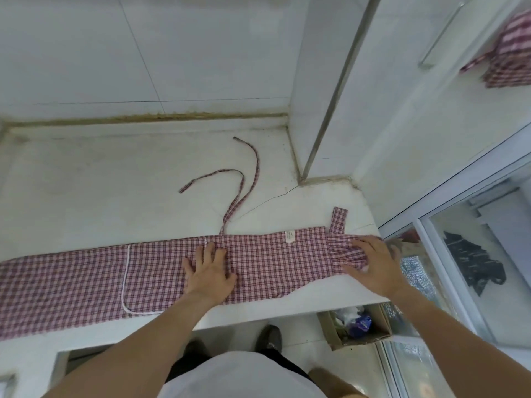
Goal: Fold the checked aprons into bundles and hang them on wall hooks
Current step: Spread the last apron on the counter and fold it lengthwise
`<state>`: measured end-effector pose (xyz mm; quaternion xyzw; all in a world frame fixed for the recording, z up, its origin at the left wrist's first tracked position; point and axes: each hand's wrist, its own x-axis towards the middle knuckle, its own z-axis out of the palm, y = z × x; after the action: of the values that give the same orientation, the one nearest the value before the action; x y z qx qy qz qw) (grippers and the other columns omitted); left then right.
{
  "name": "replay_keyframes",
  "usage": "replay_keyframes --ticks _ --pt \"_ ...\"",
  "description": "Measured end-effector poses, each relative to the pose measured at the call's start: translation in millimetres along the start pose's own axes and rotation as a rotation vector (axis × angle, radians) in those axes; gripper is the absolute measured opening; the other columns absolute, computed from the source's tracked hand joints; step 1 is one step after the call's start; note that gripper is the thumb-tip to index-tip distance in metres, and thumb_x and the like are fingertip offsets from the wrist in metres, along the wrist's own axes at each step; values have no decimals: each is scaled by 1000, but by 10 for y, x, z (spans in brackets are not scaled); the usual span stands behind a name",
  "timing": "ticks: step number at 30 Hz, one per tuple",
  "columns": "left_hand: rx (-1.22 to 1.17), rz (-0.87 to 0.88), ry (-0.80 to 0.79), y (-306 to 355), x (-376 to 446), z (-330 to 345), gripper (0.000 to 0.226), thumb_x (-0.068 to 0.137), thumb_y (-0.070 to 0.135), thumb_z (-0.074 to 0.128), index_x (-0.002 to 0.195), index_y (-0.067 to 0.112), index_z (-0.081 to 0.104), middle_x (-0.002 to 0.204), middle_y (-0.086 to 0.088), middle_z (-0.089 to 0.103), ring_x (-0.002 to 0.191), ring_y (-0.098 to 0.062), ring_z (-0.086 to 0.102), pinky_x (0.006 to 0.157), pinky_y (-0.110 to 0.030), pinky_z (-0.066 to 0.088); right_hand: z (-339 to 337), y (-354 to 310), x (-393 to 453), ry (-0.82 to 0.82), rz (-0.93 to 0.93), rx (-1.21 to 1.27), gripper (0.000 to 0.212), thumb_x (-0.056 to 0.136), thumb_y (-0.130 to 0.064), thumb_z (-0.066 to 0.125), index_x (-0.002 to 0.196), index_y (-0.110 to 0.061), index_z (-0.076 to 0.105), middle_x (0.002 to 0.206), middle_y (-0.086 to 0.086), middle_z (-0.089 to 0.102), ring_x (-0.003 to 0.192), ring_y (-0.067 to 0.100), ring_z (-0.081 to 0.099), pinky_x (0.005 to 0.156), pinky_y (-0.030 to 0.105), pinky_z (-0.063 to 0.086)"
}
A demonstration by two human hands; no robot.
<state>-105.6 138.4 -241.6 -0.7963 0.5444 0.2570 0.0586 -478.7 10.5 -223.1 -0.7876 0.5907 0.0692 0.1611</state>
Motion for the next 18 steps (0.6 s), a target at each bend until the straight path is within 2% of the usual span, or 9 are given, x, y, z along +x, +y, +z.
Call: replay_keyframes --ticks 3,5,8,12,15,18 --pt "22 -88 -42 191 51 -50 76 92 54 46 151 18 15 163 -10 -1 150 -36 -6 117 -65 -1 -121 196 81 -13 -53 80 71 65 -68 66 124 -29 63 134 -4 53 131 20 40 110 48 19" --pt "26 -120 -55 241 58 -33 80 91 54 47 152 16 11 163 -10 -4 150 -37 -9 117 -65 -1 -205 319 176 18 -39 20 57 70 -57 77 118 -27 67 124 1 57 125 25 41 103 43 22" --pt "-14 -133 -61 239 65 -33 76 92 52 48 150 18 12 163 -9 -6 150 -36 -10 119 -63 -1 -254 470 300 82 4 -36 41 80 -43 78 114 -22 69 114 4 58 117 29 43 96 43 29" --pt "-5 -155 -76 253 82 -60 74 93 50 50 150 20 13 163 -7 -4 151 -34 -8 120 -59 2 -370 497 412 -35 36 219 17 84 -25 77 97 -17 69 97 5 50 98 29 54 78 31 38" --pt "21 -174 -77 273 76 -70 74 94 50 50 150 20 13 163 -7 -4 151 -33 -7 121 -58 4 -446 545 436 -73 -51 343 21 83 -13 78 90 -19 59 93 2 51 83 23 54 68 24 37" --pt "35 -183 -83 255 79 -68 73 95 50 48 151 20 12 163 -6 -6 151 -33 -8 121 -58 4 -464 616 387 -14 -97 417 22 81 -1 75 86 -17 61 84 3 53 80 21 52 63 11 37"
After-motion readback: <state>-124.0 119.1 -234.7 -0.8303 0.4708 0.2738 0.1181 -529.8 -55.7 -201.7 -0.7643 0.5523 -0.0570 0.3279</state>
